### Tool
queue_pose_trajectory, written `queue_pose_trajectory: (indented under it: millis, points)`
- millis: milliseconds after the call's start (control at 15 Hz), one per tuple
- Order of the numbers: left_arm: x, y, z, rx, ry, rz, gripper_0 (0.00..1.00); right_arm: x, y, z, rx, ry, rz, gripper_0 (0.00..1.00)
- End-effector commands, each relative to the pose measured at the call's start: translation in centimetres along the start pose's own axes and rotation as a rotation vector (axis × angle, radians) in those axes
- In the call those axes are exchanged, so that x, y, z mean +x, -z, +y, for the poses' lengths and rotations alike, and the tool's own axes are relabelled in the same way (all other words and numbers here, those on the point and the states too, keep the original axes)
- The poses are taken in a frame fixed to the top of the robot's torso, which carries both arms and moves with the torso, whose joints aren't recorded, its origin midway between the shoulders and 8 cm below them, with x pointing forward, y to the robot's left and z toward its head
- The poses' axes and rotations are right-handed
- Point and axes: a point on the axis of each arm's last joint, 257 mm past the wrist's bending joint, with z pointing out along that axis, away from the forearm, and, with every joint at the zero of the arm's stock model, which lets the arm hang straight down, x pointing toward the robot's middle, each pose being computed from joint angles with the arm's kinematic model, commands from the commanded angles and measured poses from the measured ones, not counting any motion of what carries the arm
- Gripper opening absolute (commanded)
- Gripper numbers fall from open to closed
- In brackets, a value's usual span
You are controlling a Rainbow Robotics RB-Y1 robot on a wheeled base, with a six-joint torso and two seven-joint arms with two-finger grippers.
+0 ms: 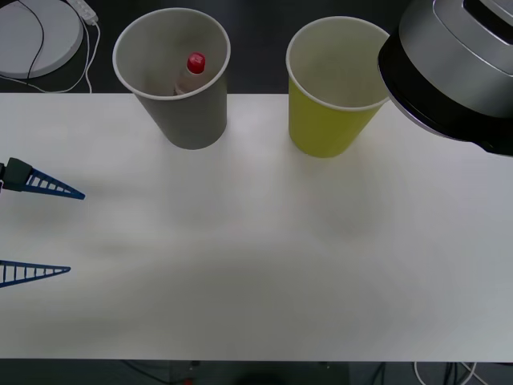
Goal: Put the can into the green bin and the plastic bottle into the gray bin
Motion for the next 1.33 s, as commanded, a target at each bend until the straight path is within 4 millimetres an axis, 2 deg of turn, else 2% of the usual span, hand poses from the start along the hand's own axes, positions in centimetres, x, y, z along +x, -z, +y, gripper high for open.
queue_pose_trajectory:
  millis: [67, 333, 600, 1133, 1333]
  points:
    - [0.0, 0.0, 0.0, 0.000, 0.000, 0.000, 1.00, 0.1, 0.0, 0.0, 0.000, 0.000, 0.001, 1.00]
    - [0.0, 0.0, 0.0, 0.000, 0.000, 0.000, 1.00, 0.9, -0.5, -0.7, -0.014, 0.019, 0.000, 1.00]
    - [0.0, 0.0, 0.0, 0.000, 0.000, 0.000, 1.00, 1.9, 0.3, -2.6, -0.031, 0.041, -0.003, 1.00]
    - [0.0, 0.0, 0.0, 0.000, 0.000, 0.000, 1.00, 5.7, 5.3, -6.6, -0.119, 0.105, 0.041, 1.00]
    - [0.0, 0.0, 0.0, 0.000, 0.000, 0.000, 1.00, 7.8, 6.2, -7.6, -0.144, 0.125, 0.029, 1.00]
